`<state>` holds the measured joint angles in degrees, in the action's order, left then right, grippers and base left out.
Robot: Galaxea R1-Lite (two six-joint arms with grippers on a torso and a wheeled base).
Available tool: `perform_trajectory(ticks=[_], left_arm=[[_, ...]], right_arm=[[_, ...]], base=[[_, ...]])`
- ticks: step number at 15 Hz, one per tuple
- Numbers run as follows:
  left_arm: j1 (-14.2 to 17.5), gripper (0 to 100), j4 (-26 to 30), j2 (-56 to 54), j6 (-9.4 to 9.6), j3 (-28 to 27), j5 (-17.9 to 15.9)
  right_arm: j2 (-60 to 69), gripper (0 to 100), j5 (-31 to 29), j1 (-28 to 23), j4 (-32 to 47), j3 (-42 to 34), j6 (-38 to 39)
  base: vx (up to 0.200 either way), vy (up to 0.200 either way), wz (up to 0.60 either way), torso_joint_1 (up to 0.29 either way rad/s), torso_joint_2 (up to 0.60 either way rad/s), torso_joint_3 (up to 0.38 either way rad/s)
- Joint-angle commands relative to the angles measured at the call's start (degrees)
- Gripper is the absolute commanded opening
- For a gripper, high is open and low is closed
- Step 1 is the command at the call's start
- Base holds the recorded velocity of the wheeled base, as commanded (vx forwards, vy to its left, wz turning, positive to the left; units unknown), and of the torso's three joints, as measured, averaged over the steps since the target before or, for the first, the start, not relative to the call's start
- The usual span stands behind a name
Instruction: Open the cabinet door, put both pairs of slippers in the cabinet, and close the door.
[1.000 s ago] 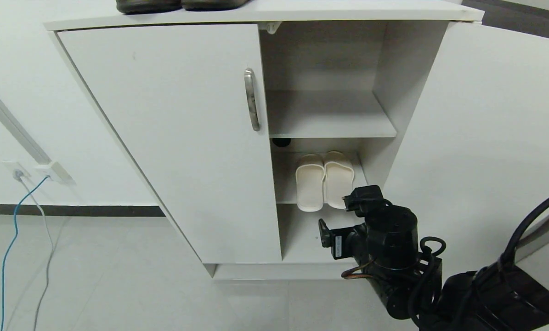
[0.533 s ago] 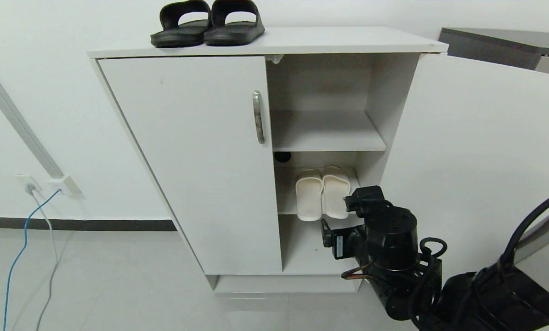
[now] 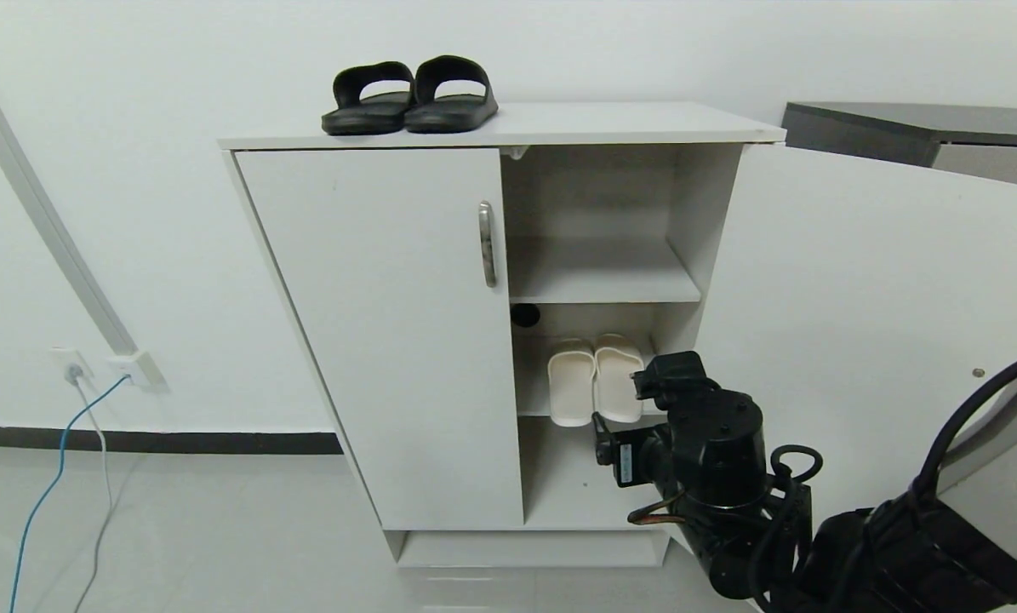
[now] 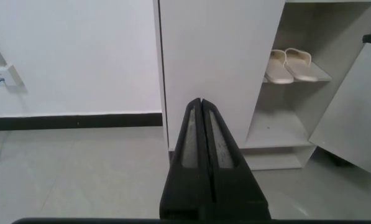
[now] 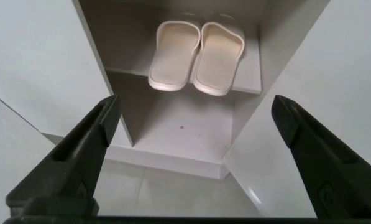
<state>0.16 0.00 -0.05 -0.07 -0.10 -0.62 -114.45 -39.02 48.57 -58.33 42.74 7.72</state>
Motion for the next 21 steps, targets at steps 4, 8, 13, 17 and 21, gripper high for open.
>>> perform_trajectory(ticks=[4,8,13,17,21], left_arm=[[0.02,0,0.0,0.05,-0.01,0.01,0.01],[0.02,0,0.0,0.05,-0.01,0.01,-0.08],[0.02,0,0.0,0.05,-0.01,0.01,0.01],[0.02,0,0.0,0.05,-0.01,0.01,0.01],[0.02,0,0.0,0.05,-0.01,0.01,0.01]], right_arm=[[-0.43,100,0.0,0.04,-0.12,-0.03,0.02],[-0.34,100,0.0,0.04,-0.12,-0.11,0.02],[-0.34,100,0.0,0.04,-1.35,-0.55,-0.42],[-0.43,100,0.0,0.04,-1.35,-0.64,-0.51],[-0.34,100,0.0,0.04,-1.87,-1.17,-0.51]], base=[[0.0,0.05,0.0,0.001,0.0,0.001],[0.0,0.2,0.0,-0.001,0.0,0.008],[0.0,0.2,0.0,0.007,0.0,0.001],[0.0,0.2,0.0,0.005,0.0,0.002],[0.0,0.2,0.0,0.002,0.0,0.005]])
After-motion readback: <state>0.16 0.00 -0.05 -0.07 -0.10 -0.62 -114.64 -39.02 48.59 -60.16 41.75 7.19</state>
